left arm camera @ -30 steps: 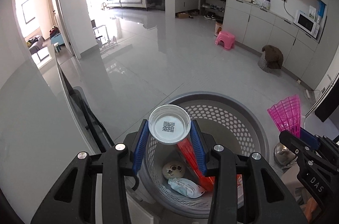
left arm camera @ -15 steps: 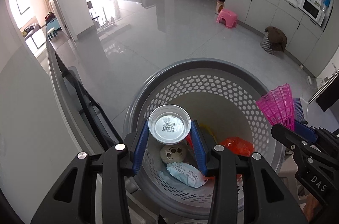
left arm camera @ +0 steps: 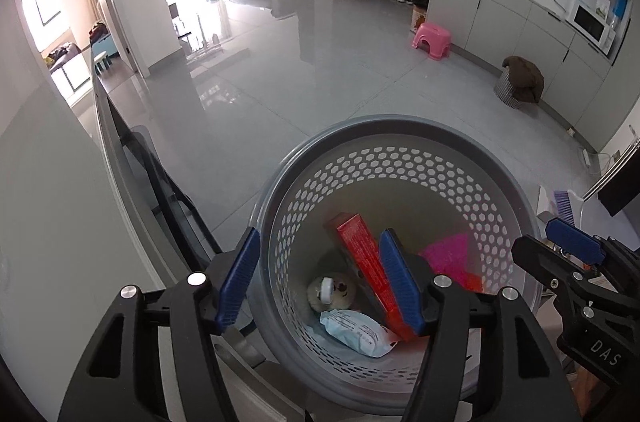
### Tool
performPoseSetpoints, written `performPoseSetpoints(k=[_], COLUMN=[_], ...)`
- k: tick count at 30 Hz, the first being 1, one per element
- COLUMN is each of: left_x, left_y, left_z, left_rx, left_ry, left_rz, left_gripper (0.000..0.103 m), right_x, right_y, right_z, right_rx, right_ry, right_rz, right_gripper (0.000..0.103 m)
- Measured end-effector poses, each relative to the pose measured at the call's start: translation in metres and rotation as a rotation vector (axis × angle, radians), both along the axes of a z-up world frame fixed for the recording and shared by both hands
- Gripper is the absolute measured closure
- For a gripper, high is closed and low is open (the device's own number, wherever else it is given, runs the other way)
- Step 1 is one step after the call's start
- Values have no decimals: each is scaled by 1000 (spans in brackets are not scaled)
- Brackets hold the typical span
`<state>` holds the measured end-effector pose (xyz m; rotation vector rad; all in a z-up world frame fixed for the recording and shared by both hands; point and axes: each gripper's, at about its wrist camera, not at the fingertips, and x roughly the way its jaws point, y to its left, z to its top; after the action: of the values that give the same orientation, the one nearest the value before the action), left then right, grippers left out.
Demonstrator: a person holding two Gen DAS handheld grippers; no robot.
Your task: Collect trash
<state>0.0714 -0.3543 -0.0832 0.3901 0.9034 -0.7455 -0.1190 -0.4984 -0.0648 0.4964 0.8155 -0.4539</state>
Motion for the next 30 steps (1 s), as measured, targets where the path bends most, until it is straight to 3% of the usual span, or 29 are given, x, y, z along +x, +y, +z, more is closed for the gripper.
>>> performPoseSetpoints(k=[13,19,23,30], left_x=[1,-1,-6,-13], left_y=[12,18,22,28], left_z=[6,12,16,27], left_rx=[-19,-31,-41,-52], left_ry=[1,-15,-36,-61], left_rz=[20,24,28,29], left_gripper=[39,33,20,12], right_x=[-3,-9,-13,-18], right_y=[4,6,10,16], right_z=[5,10,15,21], right_rx=[-15,-24,-31,-44], right_ry=[5,-6,-13,-26], right_rz=[-2,-10,-14,-21], right_gripper=[45,42,40,37])
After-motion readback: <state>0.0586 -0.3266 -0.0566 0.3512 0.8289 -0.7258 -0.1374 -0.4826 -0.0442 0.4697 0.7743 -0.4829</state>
